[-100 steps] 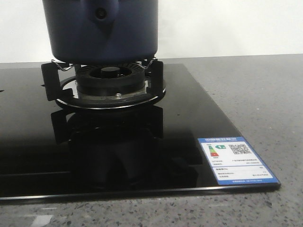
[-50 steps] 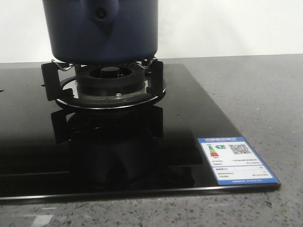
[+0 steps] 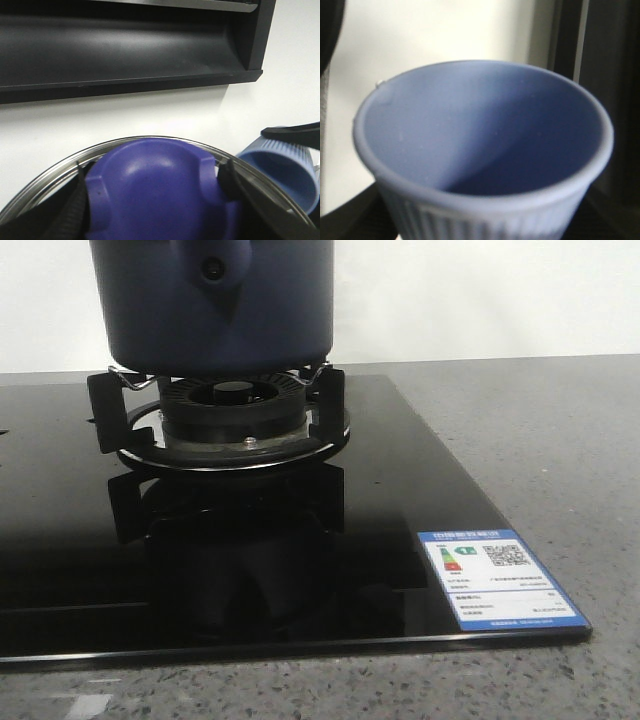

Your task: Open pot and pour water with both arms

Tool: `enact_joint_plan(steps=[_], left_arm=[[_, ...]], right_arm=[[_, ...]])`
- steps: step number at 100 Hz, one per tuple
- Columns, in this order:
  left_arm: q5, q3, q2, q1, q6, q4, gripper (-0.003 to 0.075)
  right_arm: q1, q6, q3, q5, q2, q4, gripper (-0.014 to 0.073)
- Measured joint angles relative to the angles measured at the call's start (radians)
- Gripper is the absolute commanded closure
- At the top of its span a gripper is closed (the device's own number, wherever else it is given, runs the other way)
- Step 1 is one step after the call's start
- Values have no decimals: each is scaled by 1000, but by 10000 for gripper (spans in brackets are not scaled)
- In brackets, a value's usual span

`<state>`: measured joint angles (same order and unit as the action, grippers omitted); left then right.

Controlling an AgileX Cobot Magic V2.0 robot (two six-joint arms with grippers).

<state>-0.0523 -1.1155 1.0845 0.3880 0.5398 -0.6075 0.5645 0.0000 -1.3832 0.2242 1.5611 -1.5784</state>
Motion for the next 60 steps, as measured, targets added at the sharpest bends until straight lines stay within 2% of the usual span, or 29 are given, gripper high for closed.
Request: enact_joint_plan(steps=[18,30,47,60], left_arm=[[0,0,0,0,0,0,323],[0,0,0,0,0,0,323],[0,0,0,0,0,4,323],[0,0,0,0,0,12,323]], right_arm=[[0,411,0,170,0,41,223],[-8,628,0,237,-7,92,224],[-73,818,0,216,-72,220,224],[-169,929,23,126,-130,276,225]])
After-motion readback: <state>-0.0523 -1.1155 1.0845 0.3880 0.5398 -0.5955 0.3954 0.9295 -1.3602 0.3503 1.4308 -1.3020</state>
